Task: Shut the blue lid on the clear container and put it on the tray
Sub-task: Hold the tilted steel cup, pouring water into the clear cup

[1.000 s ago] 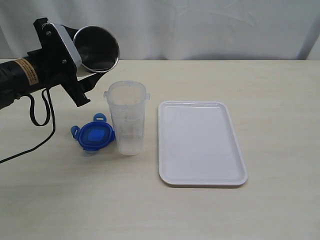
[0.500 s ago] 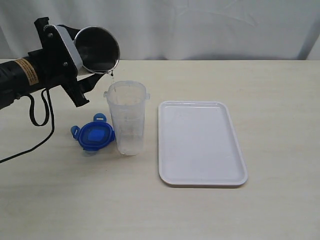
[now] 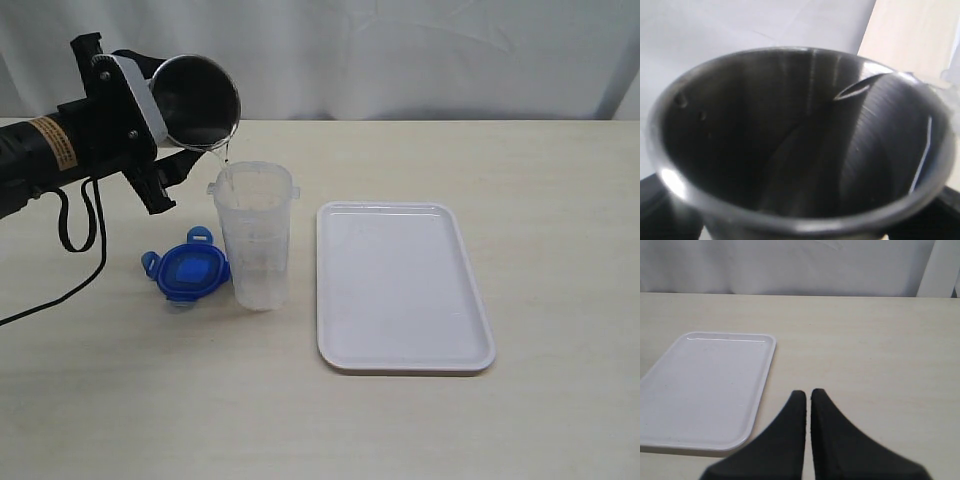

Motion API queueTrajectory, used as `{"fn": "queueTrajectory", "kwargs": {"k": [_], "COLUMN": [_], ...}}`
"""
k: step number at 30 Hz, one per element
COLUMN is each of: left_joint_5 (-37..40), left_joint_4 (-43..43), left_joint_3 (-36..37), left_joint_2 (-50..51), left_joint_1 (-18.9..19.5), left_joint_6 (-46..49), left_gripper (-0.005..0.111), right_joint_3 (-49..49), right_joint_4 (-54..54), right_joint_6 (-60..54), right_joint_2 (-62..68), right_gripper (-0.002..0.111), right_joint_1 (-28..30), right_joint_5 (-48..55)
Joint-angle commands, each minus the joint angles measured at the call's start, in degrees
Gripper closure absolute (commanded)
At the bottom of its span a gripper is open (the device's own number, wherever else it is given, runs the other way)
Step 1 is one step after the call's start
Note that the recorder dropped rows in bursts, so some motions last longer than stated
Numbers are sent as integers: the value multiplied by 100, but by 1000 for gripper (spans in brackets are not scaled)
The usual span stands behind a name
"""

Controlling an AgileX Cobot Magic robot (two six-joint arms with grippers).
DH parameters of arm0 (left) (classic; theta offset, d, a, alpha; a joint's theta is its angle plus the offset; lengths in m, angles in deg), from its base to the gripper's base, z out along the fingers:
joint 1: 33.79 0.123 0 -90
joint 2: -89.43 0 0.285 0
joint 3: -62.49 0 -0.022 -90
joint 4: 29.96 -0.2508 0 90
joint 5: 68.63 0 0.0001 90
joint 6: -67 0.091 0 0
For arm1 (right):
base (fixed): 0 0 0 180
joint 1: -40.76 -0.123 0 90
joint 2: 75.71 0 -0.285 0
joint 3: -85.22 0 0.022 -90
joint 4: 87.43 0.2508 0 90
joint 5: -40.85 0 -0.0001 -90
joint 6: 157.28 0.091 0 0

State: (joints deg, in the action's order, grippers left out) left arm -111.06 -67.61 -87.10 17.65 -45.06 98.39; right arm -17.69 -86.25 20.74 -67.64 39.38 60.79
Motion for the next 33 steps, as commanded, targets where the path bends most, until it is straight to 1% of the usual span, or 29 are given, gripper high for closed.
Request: {"fn": "queueTrajectory", "kwargs": {"k": [1,24,29,33], "left_joint_5": [-330,-318,-318,-308], "left_joint_4": [67,67,77,79], "left_joint_3": [-72,-72,-72,-72], "left_joint_2": [-95,-95,-95,-95], "left_joint_1": [-10,-10,-10,-10], "left_joint_6": [58,354,352,90], "left_gripper": [107,107,107,107], "right_joint_3": [13,13,13,13], "right_joint_4": [3,3,3,3], "right_joint_6": [-21,-21,-21,-21], "right_joint_2": [-28,-28,-28,-28], "right_gripper": [104,104,104,104], "right_joint_1": [-11,-11,-11,-11], "right_joint_5": [-19,-19,-19,-19]}}
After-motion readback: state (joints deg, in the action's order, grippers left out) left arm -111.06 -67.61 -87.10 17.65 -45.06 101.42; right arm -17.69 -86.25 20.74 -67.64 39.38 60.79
